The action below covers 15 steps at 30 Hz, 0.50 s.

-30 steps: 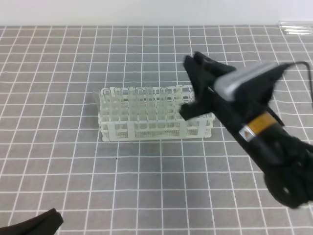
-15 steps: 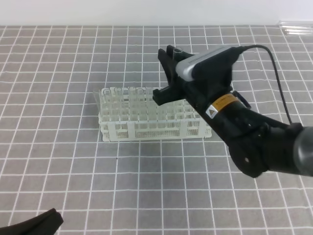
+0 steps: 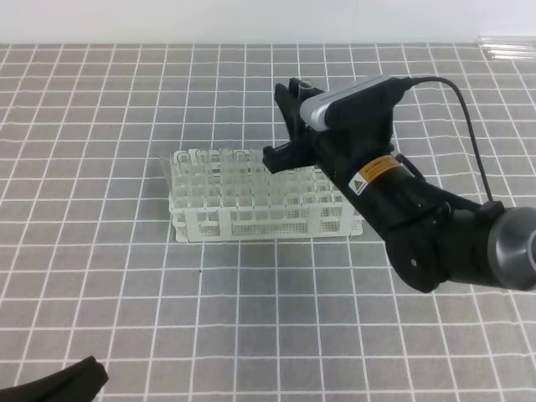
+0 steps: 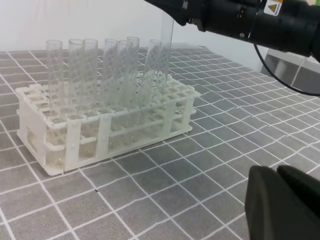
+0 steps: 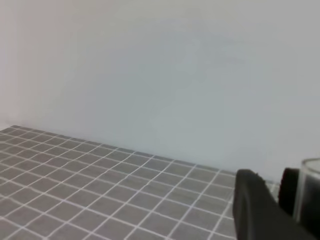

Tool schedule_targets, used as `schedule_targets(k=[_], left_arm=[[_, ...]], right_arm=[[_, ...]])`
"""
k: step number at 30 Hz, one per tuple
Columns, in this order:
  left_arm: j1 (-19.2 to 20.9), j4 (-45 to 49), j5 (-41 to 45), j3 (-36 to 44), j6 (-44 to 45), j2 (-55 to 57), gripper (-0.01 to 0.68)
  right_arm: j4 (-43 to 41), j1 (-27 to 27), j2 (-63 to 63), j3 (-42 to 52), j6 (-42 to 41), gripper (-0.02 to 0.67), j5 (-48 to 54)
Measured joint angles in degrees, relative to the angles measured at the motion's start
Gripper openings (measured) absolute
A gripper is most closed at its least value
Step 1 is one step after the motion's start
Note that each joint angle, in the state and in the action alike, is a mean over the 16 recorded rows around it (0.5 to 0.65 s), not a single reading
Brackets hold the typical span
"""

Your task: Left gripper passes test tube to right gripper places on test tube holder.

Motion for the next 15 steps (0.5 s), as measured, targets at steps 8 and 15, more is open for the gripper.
schedule_targets(k=[8,15], left_arm=[[0.0,0.0,0.1,0.1,0.0,0.1,-0.001],[0.0,0.0,0.2,0.2,0.1,0.2,-0.001]], right_arm=[[-1.4,-0.1,0.4,0.0,1.5,0.083,0.9],[-1.9,-0.1,0.8,0.0,1.8,0.083,1.2]])
